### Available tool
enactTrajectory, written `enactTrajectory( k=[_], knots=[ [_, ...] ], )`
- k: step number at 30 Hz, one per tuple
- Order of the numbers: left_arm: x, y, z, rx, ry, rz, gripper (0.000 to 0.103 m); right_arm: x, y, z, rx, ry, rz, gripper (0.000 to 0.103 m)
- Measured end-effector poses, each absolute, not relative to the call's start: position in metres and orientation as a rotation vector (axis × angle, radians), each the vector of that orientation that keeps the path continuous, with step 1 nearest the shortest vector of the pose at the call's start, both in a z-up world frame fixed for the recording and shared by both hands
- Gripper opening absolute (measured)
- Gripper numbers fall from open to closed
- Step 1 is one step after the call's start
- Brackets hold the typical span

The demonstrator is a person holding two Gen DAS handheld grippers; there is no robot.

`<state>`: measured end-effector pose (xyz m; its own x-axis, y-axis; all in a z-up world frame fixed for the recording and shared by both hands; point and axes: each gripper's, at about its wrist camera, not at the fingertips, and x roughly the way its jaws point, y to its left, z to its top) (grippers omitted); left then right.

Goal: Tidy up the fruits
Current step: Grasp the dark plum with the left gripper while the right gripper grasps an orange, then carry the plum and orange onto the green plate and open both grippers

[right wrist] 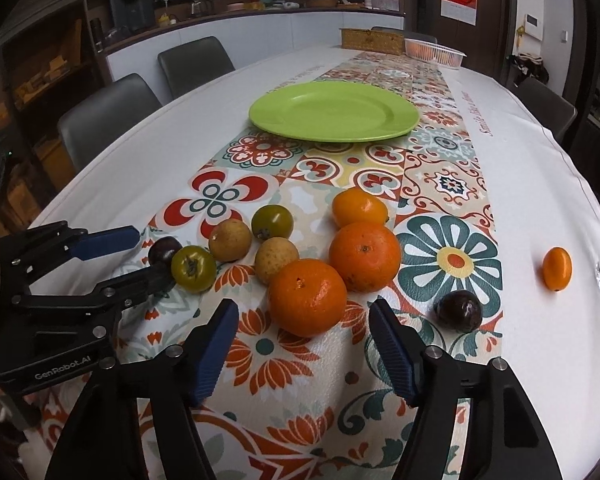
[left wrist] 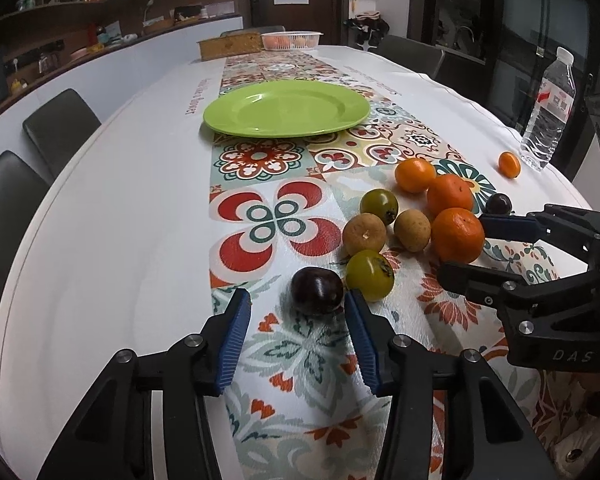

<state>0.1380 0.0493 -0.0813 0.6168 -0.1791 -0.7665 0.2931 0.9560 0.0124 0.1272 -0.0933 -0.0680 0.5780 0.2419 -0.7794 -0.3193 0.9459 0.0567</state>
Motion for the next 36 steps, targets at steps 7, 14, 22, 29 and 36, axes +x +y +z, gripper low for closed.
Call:
enactTrajectory(
  k=[7, 14, 22, 29, 36],
  knots=[
    [0.145, 0.046, -0.081, 0.129, 0.872, -0.293, 0.040, 0.132, -0.092, -0.071, -0.086, 0.910, 0.342, 0.059],
    [0.147, 0.045, -0.082, 0.081, 0.885, -0.305, 0.028, 0.137, -0.092, -0.071, -0.079, 0.909, 0.353, 0.048],
    [0.144, 0.044, -0.076, 0.065, 0.864, -0.266, 0.028, 0.134, -0.096, -0.067, -0.072, 0.899, 0.362, 0.041],
    [0.134, 0.044, -0.058, 0.041, 0.826, -0.248, 0.028, 0.128, -0.095, -0.051, -0.085, 0.854, 0.384, 0.041],
    [0.126, 0.038, -0.039, 0.018, 0.779, -0.224, 0.028, 0.123, -0.099, -0.033, -0.087, 0.819, 0.415, 0.041]
  ],
)
